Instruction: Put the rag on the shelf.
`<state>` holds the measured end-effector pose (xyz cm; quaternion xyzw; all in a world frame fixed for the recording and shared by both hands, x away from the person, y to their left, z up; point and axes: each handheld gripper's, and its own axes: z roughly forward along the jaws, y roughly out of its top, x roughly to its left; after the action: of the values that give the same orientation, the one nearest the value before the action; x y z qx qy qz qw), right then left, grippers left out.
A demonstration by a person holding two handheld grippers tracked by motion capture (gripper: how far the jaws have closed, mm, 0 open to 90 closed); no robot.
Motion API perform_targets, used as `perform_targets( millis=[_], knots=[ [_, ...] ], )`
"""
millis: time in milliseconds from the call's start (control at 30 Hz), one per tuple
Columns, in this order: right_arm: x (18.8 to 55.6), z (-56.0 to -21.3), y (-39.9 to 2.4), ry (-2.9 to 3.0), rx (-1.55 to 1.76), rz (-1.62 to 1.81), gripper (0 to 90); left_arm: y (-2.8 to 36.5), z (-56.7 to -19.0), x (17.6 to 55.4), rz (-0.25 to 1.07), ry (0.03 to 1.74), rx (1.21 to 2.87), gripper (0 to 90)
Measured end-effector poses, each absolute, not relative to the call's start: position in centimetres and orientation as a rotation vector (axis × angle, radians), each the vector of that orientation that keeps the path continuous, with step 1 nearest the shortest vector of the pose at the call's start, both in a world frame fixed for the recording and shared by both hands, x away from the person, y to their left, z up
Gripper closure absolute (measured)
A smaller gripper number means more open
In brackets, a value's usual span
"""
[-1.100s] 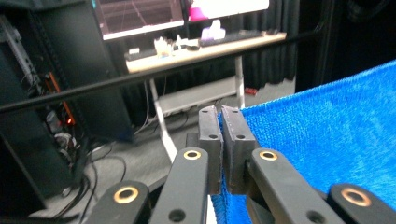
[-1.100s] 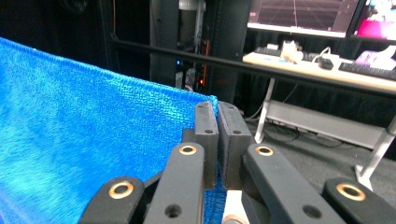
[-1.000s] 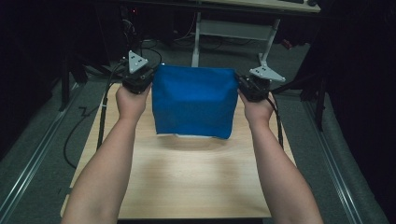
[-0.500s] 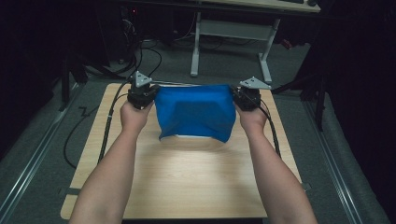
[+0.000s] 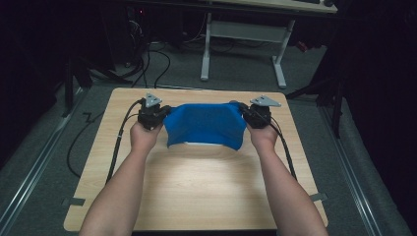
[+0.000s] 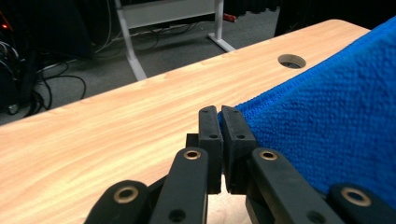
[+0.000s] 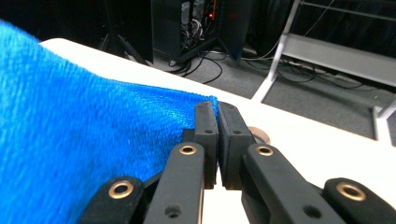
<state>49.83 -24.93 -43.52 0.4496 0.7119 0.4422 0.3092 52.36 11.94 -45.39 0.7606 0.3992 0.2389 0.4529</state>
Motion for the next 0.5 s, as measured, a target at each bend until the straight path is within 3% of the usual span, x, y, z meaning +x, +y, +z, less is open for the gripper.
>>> perform_targets(
  millis=[500],
  knots=[
    [49.4,-46.0,-24.8,1.917,1.214,1.173,87.9,11.7,-48.4,51.5,0.540,0.998,1.922,87.8]
  ],
)
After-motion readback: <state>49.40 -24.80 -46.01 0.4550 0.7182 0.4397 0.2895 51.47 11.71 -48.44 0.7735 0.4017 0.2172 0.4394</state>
